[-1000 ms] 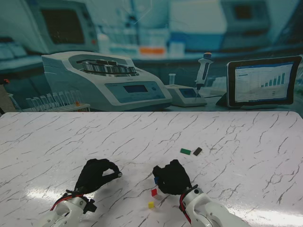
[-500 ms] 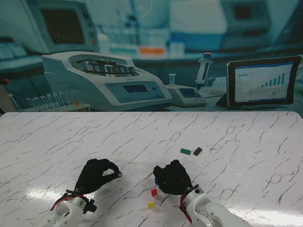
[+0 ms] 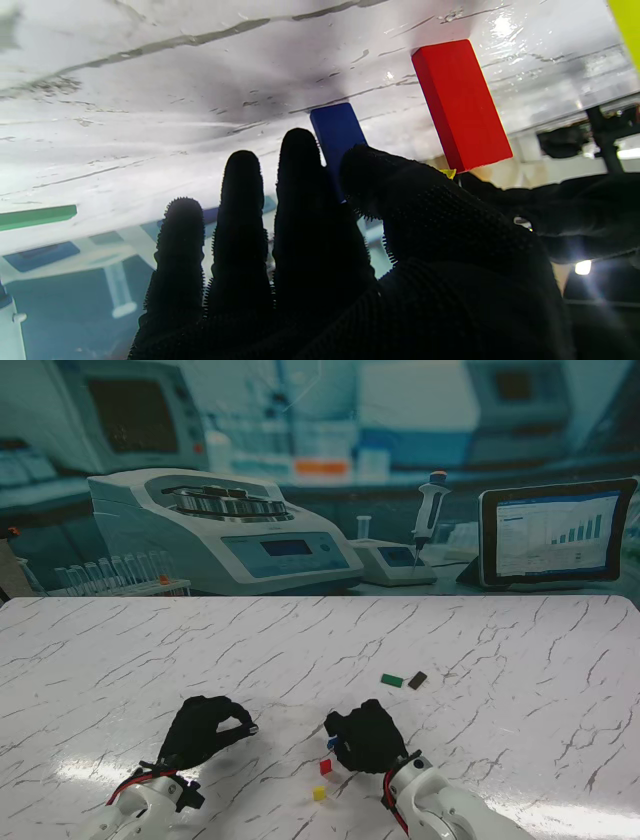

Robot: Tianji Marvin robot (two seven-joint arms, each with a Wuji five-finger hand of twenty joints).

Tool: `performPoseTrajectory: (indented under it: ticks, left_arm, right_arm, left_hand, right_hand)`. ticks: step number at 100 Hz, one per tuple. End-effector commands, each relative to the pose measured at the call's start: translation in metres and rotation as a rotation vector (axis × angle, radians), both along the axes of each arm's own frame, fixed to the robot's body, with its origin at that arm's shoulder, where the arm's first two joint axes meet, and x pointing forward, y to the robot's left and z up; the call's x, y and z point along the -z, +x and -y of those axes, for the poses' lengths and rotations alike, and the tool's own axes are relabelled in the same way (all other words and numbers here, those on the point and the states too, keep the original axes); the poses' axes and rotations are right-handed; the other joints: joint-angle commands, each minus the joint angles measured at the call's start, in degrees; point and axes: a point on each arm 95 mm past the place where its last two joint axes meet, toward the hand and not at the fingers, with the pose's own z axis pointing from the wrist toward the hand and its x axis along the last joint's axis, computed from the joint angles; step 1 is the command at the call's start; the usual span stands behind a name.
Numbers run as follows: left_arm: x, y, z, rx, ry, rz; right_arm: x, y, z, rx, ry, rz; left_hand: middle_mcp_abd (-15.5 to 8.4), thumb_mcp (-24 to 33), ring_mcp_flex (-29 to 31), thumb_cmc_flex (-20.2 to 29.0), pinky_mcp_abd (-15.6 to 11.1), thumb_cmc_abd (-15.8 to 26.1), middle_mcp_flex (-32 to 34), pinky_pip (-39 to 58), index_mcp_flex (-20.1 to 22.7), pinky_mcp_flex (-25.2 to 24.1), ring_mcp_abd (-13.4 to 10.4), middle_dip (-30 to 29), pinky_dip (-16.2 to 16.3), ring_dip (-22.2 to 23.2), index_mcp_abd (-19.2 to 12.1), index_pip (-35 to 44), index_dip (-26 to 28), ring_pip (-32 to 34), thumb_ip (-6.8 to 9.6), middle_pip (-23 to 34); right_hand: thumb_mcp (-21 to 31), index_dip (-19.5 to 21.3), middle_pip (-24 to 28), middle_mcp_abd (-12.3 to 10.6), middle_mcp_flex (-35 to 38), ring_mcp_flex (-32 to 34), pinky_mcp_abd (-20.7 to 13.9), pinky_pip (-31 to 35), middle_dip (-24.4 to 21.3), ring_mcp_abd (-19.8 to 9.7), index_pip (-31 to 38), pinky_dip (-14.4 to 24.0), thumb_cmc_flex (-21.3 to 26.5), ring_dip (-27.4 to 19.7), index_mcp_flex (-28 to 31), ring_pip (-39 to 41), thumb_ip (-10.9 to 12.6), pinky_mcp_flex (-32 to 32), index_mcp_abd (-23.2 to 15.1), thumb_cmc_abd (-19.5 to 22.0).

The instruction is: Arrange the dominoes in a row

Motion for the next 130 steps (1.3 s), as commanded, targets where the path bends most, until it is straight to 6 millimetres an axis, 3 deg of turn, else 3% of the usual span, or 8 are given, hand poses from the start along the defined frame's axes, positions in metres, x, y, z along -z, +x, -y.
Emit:
performPoseTrajectory:
  ticks: [1, 17, 102, 130]
  left_arm:
    - [0.0019, -0.0031, 0.0039, 0.021, -0.016, -0.009]
    - [0.0019, -0.0033, 0.0038, 0.021, -0.015, -0.009]
    - [0.0022, -0.0031, 0.0040, 0.021, -0.016, -0.012]
    - [0.0022, -0.0035, 0.0040, 0.020, -0.015, -0.012]
  right_arm:
    - [-0.0005, -0.0043, -0.0032, -0.010, 0.006, -0.005]
    - [-0.0008, -0.0046, -0.0019, -0.010, 0.005, -0.009]
    - [-0.0038, -0.0011, -0.0037, 0.005, 0.003, 0.003]
    - [-0.0062, -0.0011, -0.0029, -0.005, 0.003, 0.000]
  left_hand:
    - [-1.5, 0.1, 1.1, 0.0, 0.9, 0.7, 0.3, 0.5, 0.5, -0.5, -1.6, 0.8, 0.5, 0.4, -1.8, 0.1, 0.4, 0.3, 1.16, 0.1]
    - [-1.4, 0.1, 1.1, 0.0, 0.9, 0.7, 0.3, 0.5, 0.5, -0.5, -1.6, 0.8, 0.5, 0.4, -1.7, 0.1, 0.4, 0.3, 1.16, 0.2]
    - [-1.5, 0.1, 1.1, 0.1, 0.8, 0.9, 0.4, 0.6, 0.5, -0.5, -1.6, 0.8, 0.5, 0.3, -1.7, 0.3, 0.4, 0.4, 1.18, 0.2]
    - [-1.5, 0.1, 1.1, 0.1, 0.9, 0.9, 0.4, 0.6, 0.5, -0.5, -1.6, 0.9, 0.5, 0.4, -1.8, 0.3, 0.4, 0.4, 1.18, 0.3]
  right_hand:
    - [-0.5, -1.0, -0.8, 0.7, -1.7, -1.6, 5.4, -0.8, 0.4, 1.0, -1.4, 0.0, -0.8, -0.1, -2.5, -0.8, -2.2, -1.1, 1.3, 0.3]
    - [-1.8, -0.5, -3.4, 1.6, -2.5, -2.3, 5.7, -1.6, 0.7, 1.6, -4.9, 0.4, -1.4, 0.2, -1.9, -1.4, -1.2, -1.2, 1.5, 1.3]
    - [-4.2, -0.8, -5.0, 2.2, -3.7, -3.3, 6.0, -2.4, 0.3, 1.9, -8.0, 0.8, -2.1, 0.2, -1.2, -1.9, -2.1, -1.2, 1.4, 3.2]
    - [-5.8, -1.0, -7.8, 3.4, -6.3, -5.0, 6.6, -3.8, -2.8, 2.6, -14.1, 1.2, -2.6, -0.2, -0.3, -3.3, -0.2, -1.6, 1.7, 5.0]
